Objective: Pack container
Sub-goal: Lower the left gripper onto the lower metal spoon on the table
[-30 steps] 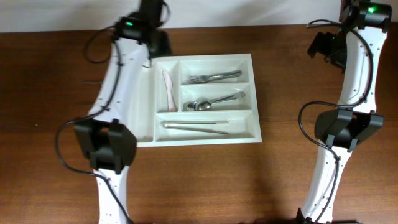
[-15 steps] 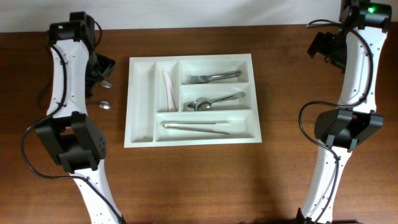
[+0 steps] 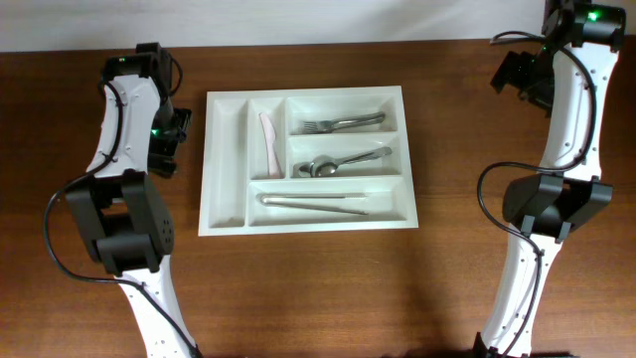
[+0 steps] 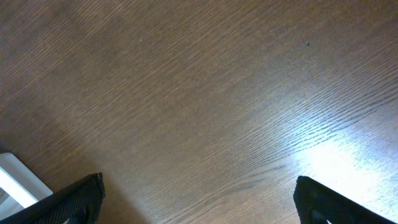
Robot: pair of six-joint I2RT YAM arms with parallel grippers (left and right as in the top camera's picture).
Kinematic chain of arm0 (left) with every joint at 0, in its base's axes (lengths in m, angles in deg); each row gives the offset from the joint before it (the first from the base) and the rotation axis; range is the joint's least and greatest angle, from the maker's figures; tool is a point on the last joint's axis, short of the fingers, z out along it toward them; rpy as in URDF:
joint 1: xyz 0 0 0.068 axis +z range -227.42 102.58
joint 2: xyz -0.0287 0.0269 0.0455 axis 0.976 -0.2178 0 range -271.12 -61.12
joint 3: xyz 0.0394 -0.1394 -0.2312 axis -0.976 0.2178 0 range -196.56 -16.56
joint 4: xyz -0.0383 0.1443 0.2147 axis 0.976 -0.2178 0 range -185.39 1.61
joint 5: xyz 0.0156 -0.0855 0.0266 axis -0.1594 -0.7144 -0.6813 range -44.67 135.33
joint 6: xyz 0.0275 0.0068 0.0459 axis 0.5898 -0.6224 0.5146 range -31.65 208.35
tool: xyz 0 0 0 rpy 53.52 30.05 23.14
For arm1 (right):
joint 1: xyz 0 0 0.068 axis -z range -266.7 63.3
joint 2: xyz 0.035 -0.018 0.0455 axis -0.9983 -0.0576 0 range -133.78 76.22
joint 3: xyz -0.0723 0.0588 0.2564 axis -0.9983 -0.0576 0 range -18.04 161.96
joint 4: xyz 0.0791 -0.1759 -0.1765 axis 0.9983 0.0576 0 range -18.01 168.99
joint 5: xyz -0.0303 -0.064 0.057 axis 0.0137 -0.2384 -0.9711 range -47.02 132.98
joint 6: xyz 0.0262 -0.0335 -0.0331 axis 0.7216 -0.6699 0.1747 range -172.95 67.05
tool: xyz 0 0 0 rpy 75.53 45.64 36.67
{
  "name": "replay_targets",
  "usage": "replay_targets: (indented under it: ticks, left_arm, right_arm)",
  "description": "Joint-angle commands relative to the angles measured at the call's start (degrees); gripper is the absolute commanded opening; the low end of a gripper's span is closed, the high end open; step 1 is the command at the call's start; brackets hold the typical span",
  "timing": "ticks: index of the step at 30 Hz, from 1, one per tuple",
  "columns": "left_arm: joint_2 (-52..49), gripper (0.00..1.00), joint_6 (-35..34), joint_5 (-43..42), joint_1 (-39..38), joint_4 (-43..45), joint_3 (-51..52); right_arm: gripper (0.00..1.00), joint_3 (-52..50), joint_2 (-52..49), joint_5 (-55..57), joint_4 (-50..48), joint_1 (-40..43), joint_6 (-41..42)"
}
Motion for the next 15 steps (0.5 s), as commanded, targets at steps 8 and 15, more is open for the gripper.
replay_targets:
  ticks: [8,15]
  left_arm:
    - [0.66,0.94,-3.02,3.78,2.8,2.71,1.51]
    - [0.63,0.94,-2.99,4.02,5.33,3.91,2.54]
  right_arm:
    - [0.99,0.85,1.84,0.11,0.33,0.26,-0.42]
    - [0.99,0.85,1.84,0.09,0.33,0.26,-0.42]
